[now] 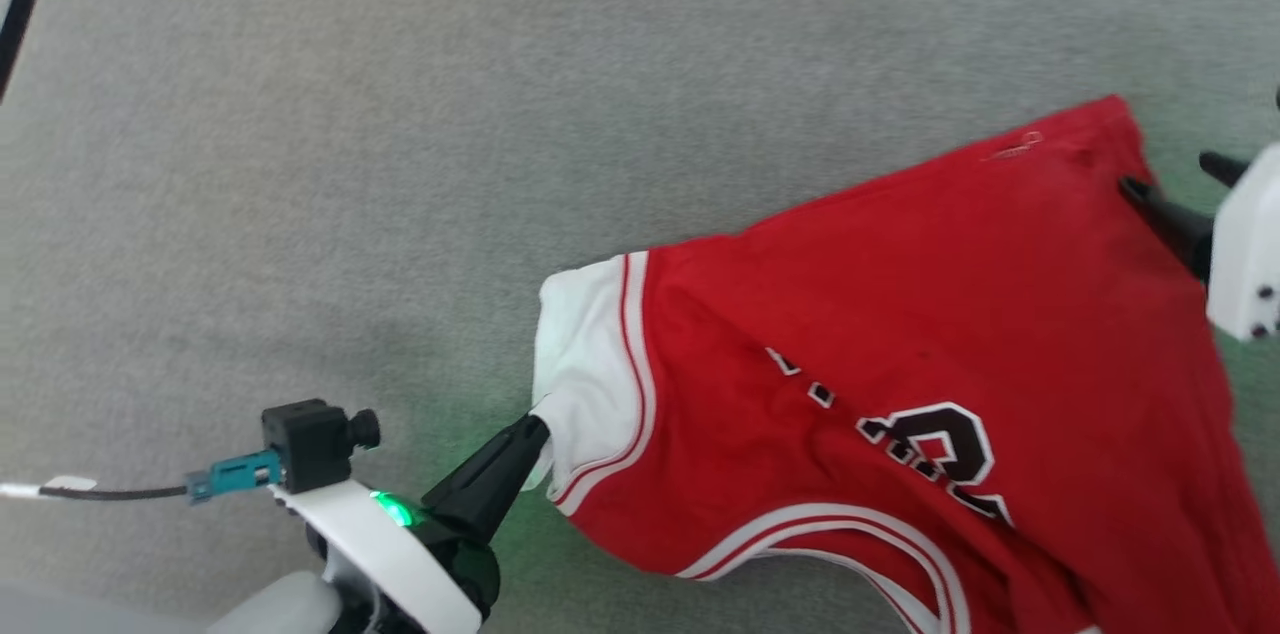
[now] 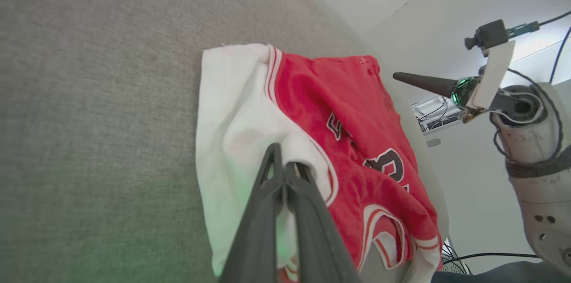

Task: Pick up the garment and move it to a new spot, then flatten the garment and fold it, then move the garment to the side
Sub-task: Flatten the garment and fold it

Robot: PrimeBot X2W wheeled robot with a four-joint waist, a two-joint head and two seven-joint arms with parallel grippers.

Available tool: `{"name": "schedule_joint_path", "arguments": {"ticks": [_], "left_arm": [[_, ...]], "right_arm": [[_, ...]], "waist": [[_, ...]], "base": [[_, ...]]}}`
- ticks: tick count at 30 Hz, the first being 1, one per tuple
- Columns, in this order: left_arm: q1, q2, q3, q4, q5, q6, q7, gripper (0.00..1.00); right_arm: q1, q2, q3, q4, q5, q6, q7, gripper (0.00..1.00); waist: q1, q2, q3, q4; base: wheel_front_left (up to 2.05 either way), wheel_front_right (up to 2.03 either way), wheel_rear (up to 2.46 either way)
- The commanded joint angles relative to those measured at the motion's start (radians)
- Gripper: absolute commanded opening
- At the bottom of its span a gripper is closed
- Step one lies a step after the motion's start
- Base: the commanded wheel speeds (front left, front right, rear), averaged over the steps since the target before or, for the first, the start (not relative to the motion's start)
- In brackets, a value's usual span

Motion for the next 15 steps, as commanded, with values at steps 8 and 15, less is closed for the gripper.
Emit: {"name": "schedule_joint_path", "arguments": {"ticks": [8, 15], "left_arm": [[-0.057, -0.04, -0.04, 0.022, -0.01, 0.002, -0.002, 0.0], [-0.109, -0.048, -0.087, 0.052, -0.015, 0.002, -0.002, 0.0]], "right_arm": [[-0.07, -0.045, 0.137, 0.235, 0.011, 0.0, -0.041, 1.0], [-0.098, -0.042, 0.211, 0.322, 0.058, 0.0, -0.076, 0.0]], "waist": [[0.0, 0.0, 0.024, 0.062], [0.0, 0.0, 0.012, 0.04]], "base": [[0.0, 0.0, 0.0], [0.0, 0.0, 0.0]]}}
